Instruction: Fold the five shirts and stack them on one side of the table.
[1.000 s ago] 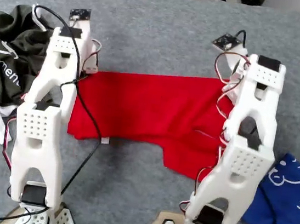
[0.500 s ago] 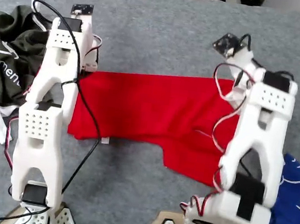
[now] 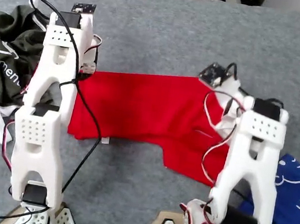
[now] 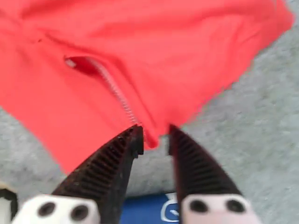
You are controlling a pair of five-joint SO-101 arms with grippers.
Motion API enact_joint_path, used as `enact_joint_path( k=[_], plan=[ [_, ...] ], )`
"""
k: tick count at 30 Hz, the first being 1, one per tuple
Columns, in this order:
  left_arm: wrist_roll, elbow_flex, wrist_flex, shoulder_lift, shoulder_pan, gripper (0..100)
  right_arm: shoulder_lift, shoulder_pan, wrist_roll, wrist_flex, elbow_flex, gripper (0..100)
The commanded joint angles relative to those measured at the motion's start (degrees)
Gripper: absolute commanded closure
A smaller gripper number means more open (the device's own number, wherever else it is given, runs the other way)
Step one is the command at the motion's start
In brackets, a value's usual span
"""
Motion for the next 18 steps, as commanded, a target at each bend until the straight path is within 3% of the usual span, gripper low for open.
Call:
enact_joint_path(
  k=[1,6,15,18],
  plan=[
    [-0.4,5.4,-0.4,-6.3,0.9,98,-4.0,-2.9,0.3,0.1,3.5,83.5],
    [-0.4,25.7,-9.8,-15.8,2.0,98,-5.5,-7.2,0.1,-2.9,9.5,83.5],
    [-4.9,67.3,-30.1,-46.6,1.5,98,-5.8,-10.3,-1.1,-6.4,17.7,83.7],
    [-5.5,74.5,-32.6,-53.9,0.1,98,-5.8,-10.2,-1.1,-6.4,18.1,91.0]
  ],
)
